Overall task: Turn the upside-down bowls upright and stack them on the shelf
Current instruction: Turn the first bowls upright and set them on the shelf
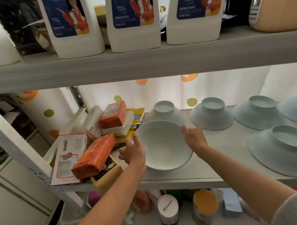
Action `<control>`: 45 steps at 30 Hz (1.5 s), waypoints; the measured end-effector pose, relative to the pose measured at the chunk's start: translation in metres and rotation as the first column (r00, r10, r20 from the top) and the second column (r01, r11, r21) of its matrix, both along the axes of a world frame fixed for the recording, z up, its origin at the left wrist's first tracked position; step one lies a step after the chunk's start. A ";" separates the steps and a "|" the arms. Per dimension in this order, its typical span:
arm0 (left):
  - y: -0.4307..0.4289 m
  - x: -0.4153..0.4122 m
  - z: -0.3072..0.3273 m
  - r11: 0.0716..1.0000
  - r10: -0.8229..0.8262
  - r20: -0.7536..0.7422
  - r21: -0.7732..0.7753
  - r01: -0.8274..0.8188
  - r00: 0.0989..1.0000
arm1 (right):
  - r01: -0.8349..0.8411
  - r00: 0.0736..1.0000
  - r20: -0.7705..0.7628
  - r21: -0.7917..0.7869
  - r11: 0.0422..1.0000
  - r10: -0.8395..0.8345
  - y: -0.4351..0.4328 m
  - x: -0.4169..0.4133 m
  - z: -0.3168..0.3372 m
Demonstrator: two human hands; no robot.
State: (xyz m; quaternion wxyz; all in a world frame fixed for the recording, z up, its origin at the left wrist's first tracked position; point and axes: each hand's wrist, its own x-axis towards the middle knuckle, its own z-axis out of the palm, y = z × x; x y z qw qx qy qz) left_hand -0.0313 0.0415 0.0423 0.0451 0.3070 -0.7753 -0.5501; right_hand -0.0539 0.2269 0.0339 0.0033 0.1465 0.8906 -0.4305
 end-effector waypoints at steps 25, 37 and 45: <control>-0.009 -0.027 -0.030 0.930 -0.250 -0.077 -0.297 0.217 0.965 | 0.263 0.961 0.074 -0.543 0.797 -0.266 -0.002 -0.017 -0.021; 0.095 -0.084 0.024 0.400 -0.529 0.227 -0.783 0.477 0.817 | -0.278 0.960 -0.022 0.077 0.957 0.281 0.086 -0.045 -0.014; 0.177 -0.097 0.004 0.287 -0.486 0.422 -0.750 0.595 0.766 | -0.548 0.819 0.250 0.610 0.572 0.517 0.146 -0.057 -0.023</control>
